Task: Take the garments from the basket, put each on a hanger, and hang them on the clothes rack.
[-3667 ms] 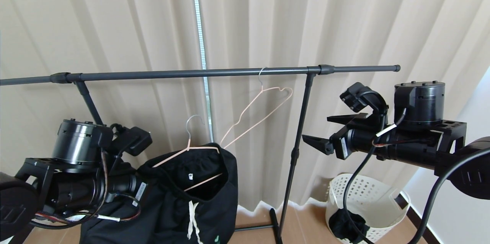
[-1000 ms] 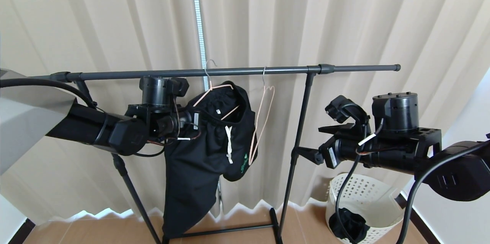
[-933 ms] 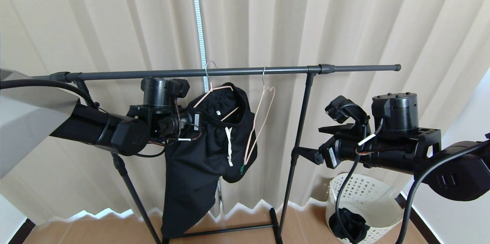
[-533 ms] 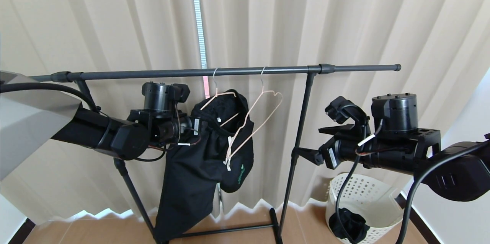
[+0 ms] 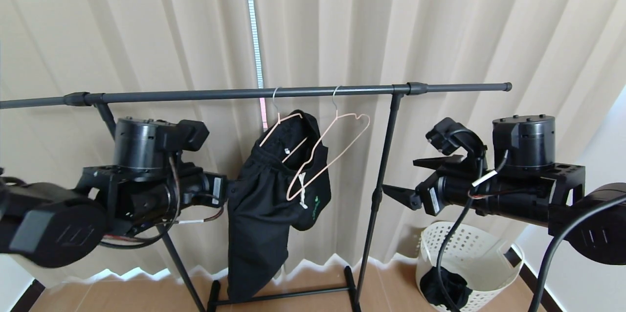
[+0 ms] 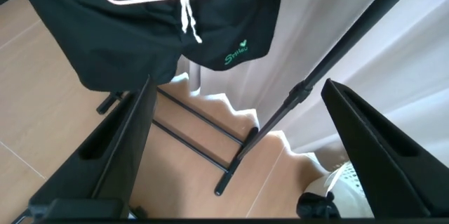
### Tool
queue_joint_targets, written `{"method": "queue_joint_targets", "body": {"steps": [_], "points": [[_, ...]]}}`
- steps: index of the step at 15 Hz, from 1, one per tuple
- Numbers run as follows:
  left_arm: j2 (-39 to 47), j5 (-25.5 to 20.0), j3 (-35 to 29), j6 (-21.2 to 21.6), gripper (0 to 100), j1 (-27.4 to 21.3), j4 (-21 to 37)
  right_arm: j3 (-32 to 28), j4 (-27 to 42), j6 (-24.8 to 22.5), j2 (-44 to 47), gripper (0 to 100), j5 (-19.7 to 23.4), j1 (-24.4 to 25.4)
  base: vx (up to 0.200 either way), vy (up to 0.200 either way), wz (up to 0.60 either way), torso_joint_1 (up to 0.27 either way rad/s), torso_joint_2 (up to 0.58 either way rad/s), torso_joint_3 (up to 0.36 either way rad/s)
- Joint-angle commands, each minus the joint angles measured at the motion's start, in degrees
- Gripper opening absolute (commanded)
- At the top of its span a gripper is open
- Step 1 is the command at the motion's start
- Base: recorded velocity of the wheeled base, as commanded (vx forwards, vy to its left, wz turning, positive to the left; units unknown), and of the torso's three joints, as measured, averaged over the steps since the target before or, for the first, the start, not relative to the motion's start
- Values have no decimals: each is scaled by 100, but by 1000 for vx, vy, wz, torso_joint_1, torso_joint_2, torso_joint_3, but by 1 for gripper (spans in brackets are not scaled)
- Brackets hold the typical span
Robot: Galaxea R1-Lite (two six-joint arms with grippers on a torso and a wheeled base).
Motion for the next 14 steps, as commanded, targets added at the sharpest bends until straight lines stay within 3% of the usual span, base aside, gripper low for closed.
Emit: {"method": "queue_joint_targets", "body": {"steps": [1,4,7,13,14], "points": [[-1263,2,924,3,100,-51,43,183,-10,-1,-468,100,13,14,0,0,0,0,0,0],[-2519,2,1671,3,100,-16,122,957,-704,43,-1496,100,48,268,0,0,0,0,0,0],[-3513,-51,2181,12,100,107,719,1818,-1240,16,-2032,100,21,286,0,0,0,0,0,0],[-5095,-69,3728,-6,100,107,755,3611,-2216,25,-2990,100,4,277,0,0,0,0,0,0],[-5095,-69,3728,-6,100,107,755,3611,-2216,25,-2990,100,4,277,0,0,0,0,0,0]]}}
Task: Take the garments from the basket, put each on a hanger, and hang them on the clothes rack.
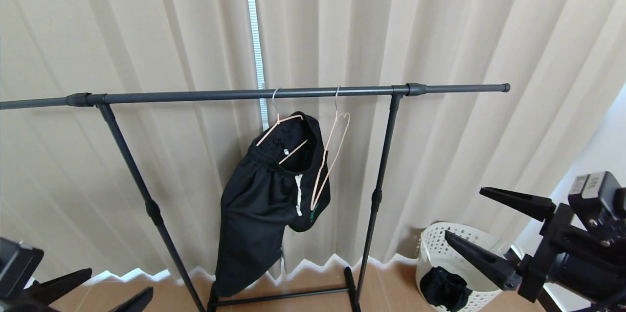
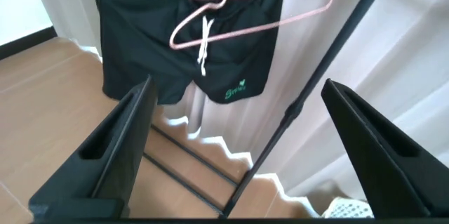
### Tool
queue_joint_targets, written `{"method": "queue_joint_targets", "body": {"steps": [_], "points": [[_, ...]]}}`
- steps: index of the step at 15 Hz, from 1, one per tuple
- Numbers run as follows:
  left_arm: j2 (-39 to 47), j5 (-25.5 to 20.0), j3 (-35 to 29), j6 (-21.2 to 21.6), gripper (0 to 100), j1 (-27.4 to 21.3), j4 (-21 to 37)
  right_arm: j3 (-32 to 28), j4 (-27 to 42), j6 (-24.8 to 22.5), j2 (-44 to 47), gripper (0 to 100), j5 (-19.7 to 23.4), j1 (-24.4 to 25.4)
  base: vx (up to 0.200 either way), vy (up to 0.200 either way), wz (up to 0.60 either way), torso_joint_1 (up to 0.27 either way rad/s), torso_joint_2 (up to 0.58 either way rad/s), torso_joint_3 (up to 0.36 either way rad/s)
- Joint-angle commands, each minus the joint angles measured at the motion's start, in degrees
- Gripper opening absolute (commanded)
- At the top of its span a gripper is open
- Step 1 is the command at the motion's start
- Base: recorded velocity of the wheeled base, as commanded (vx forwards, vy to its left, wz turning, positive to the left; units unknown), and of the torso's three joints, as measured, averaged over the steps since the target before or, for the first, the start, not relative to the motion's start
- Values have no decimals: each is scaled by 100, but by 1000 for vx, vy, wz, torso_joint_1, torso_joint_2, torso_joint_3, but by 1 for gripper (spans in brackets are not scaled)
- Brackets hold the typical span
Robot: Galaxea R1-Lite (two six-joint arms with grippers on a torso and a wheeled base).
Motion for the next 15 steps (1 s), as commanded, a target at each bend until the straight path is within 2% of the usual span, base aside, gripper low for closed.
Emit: {"method": "queue_joint_targets", "body": {"steps": [1,3,5,7,9,11,12,14,15], "points": [[-932,0,679,-17,100,13,1,627,7,6,-660,100,-116,2,0,0,0,0,0,0],[-1433,9,881,-52,100,22,133,987,24,23,-915,100,-326,-7,0,0,0,0,0,0],[-2136,-9,881,-105,100,13,1074,1119,24,23,-1126,100,-432,-7,0,0,0,0,0,0],[-2470,-88,846,-228,100,-22,1513,1119,358,58,-1311,100,-432,-7,0,0,0,0,0,0],[-2470,-106,837,-553,100,-14,1522,1119,771,111,-1566,100,-432,-7,0,0,0,0,0,0],[-2628,-97,837,-658,100,13,1522,1119,1272,111,-1970,100,-441,-16,0,0,0,0,0,0],[-2751,-71,837,-676,100,13,1522,1119,1721,111,-2480,100,-450,-25,0,0,0,0,0,0],[-2804,-62,837,-729,100,22,1522,1119,2134,102,-2866,100,-643,-60,0,0,0,0,0,0],[-2874,-44,837,-773,100,30,1522,1119,2547,102,-3367,100,-1056,-60,0,0,0,0,0,0]]}}
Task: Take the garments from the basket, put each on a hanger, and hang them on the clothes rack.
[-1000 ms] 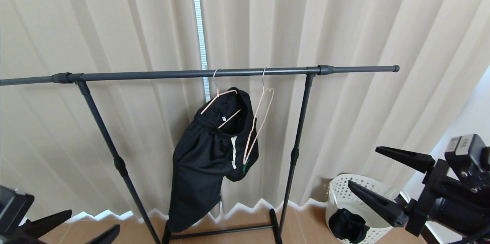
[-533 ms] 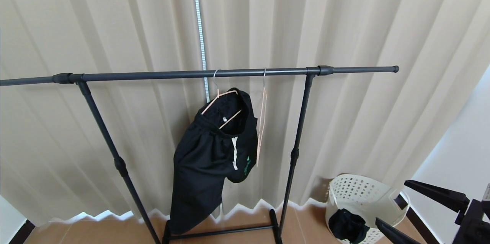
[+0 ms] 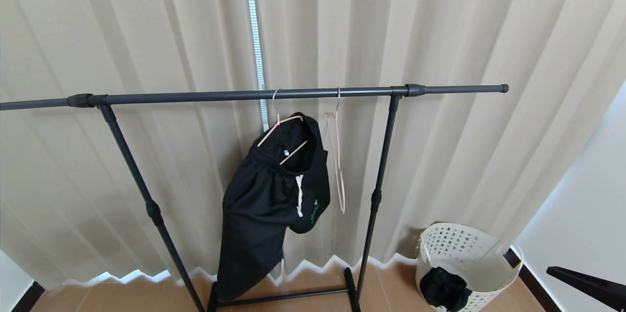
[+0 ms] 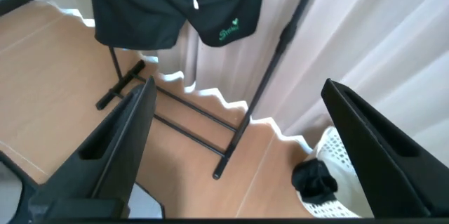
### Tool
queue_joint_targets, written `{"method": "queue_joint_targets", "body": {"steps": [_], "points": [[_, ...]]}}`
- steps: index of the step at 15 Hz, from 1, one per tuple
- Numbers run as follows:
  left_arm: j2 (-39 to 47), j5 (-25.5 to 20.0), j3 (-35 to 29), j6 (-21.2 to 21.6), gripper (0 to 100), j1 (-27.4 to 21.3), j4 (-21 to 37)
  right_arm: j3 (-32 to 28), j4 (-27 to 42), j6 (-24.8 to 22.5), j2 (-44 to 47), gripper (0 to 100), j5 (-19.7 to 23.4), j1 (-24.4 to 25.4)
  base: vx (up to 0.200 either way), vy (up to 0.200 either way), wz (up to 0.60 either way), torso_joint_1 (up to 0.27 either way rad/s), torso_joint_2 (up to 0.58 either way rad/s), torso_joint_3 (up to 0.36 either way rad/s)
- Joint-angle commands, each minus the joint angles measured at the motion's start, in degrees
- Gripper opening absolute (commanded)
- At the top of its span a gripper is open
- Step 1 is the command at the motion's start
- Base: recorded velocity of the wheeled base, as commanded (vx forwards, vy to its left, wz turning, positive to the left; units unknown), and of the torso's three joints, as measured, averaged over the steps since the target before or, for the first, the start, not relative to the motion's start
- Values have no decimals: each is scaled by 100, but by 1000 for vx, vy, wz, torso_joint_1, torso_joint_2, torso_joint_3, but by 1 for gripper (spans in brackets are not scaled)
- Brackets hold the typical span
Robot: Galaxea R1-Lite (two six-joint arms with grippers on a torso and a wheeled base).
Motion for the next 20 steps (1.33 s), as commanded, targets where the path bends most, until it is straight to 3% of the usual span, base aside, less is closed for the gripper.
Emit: {"method": "queue_joint_targets", "body": {"steps": [1,3,4,5,8,12,16,18,19,20], "points": [[-125,70,0,-23,100,15,-4,2,613,-17,-1140,100,-489,-13,0,0,0,0,0,0],[-116,237,0,-23,100,138,4,2,1615,-17,-2133,100,-541,-13,0,0,0,0,0,0],[-116,237,0,-23,100,138,4,2,1615,-17,-2133,100,-541,-13,0,0,0,0,0,0],[-107,237,0,-32,100,164,13,2,2344,-9,-2968,100,-489,-13,0,0,0,0,0,0],[-72,228,-9,-41,100,155,22,2,2493,343,-3048,100,-541,-84,0,0,0,0,0,0],[16,422,0,-32,100,305,22,2,2485,352,-3584,100,-576,-1244,0,0,0,0,0,0],[-81,571,9,91,100,762,22,2,2485,334,-4120,100,-585,-2044,0,0,0,0,0,0],[-415,659,0,381,100,1052,22,2,2476,325,-4313,100,-585,-2299,0,0,0,0,0,0],[-845,703,0,777,100,1404,22,2,2493,308,-4559,100,-576,-2369,0,0,0,0,0,0],[-845,703,0,777,100,1404,22,2,2493,308,-4559,100,-576,-2369,0,0,0,0,0,0]]}}
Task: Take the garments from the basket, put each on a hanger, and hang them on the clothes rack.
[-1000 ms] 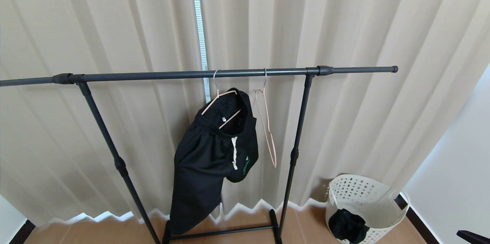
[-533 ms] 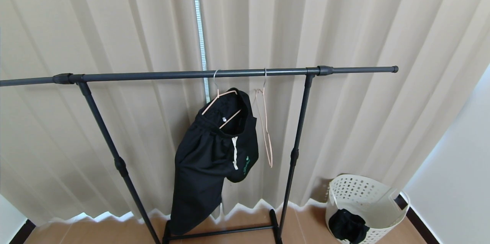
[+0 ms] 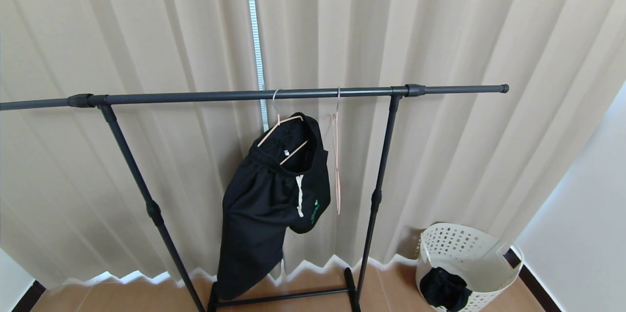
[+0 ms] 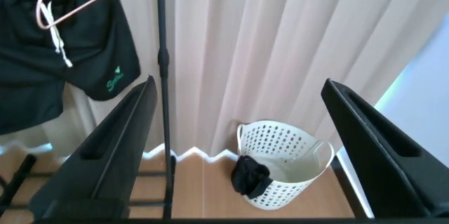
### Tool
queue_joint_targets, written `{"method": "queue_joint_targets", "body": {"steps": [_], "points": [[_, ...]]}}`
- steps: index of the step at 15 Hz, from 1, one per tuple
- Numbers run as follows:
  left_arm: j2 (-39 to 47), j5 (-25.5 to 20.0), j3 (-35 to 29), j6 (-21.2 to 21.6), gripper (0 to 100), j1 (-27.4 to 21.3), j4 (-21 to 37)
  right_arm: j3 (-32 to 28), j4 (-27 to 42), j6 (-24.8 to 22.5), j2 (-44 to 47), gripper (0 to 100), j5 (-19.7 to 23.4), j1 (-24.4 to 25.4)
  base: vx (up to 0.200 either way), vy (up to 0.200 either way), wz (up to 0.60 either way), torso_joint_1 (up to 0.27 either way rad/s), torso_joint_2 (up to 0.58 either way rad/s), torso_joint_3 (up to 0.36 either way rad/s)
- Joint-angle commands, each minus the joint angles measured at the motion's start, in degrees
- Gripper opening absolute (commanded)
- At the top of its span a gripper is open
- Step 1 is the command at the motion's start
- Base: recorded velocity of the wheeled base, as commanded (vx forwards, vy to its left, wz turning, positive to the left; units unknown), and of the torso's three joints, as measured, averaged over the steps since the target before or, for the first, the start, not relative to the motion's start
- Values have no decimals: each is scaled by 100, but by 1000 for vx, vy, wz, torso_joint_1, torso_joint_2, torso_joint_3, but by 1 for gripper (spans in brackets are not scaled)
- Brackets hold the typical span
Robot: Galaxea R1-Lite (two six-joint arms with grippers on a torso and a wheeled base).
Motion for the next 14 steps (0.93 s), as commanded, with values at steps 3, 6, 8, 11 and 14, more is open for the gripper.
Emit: {"method": "queue_joint_targets", "body": {"steps": [3,6,8,11,14], "points": [[-1360,-178,11,636,100,931,5,0,0,1,-339,100,5,-173,0,0,0,0,0,0],[-1413,-925,38,91,100,817,-4,0,-61,106,-365,100,67,-173,0,0,0,0,0,0],[-1729,-1163,38,117,100,571,14,0,-61,142,-365,100,84,-173,0,0,0,0,0,0],[-1764,-1128,38,135,100,580,-21,0,-87,291,-374,100,357,-173,0,0,0,0,0,0],[-1755,-1075,38,144,100,597,-13,0,-114,291,-382,100,154,-173,0,0,0,0,0,0]]}}
